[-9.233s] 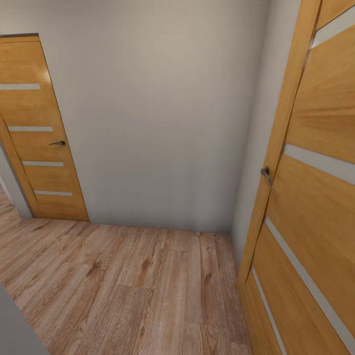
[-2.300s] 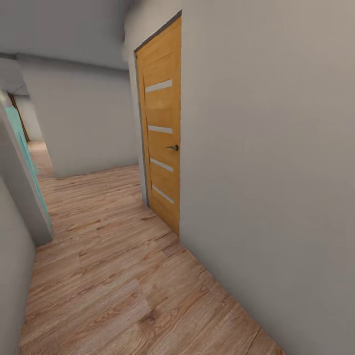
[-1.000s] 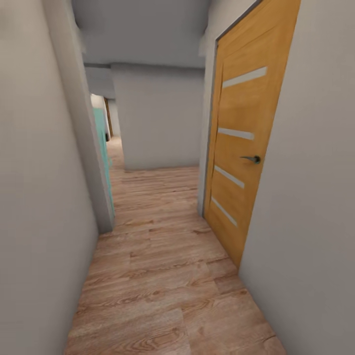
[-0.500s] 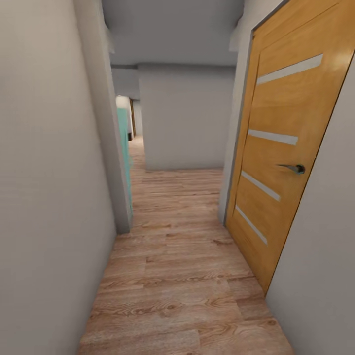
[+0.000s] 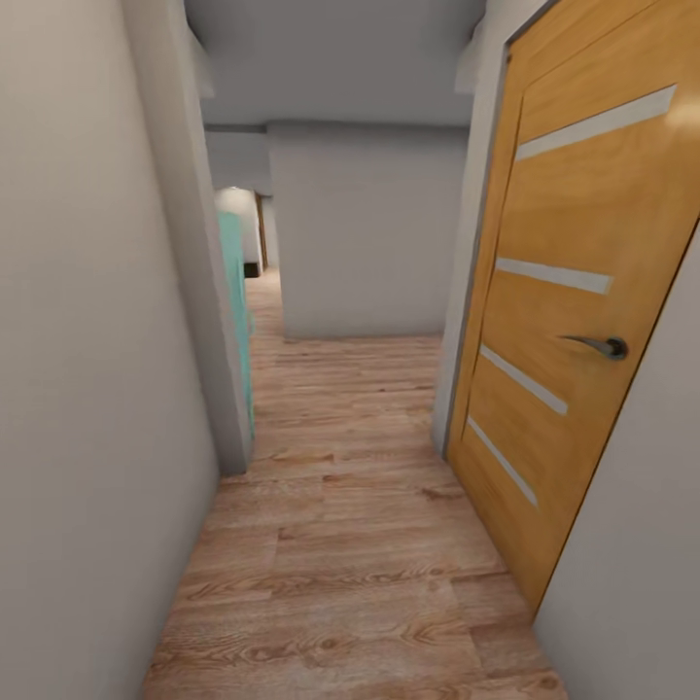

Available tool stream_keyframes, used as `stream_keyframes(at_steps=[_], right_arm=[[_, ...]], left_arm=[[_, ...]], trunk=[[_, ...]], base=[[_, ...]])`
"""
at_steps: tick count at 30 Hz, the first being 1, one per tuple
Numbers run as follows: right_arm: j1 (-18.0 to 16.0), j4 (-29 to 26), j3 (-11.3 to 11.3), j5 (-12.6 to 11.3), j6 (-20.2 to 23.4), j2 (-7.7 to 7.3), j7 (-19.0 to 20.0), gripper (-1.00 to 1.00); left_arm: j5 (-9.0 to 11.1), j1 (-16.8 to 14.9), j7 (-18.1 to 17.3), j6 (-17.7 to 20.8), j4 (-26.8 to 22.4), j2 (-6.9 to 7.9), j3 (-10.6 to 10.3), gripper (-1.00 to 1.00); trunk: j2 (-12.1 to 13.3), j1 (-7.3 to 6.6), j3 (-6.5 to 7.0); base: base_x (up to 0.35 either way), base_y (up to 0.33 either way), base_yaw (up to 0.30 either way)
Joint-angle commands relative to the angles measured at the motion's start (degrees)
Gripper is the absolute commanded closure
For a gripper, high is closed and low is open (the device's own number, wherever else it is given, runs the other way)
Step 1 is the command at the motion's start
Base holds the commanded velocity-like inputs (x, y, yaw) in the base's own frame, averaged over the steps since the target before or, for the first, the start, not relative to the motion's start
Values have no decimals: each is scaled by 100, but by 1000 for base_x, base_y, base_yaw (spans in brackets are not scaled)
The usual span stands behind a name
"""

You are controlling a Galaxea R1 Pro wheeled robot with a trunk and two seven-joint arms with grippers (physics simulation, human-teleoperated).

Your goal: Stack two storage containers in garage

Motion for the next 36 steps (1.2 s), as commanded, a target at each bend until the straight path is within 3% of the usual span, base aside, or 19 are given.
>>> stream_keyframes(at_steps=[1, 36], right_arm=[[-6, 16, 50, -52, -32, 3, 13, -100], [-6, 14, 59, -49, -32, 2, 13, -100]], left_arm=[[23, 1, 1, -10, -5, -1, 7, -100], [6, 1, 1, -10, -5, 1, 7, -100]], trunk=[[-2, 3, -5], [-2, 3, -5]], base=[[321, -61, 0], [321, -4, 0]])
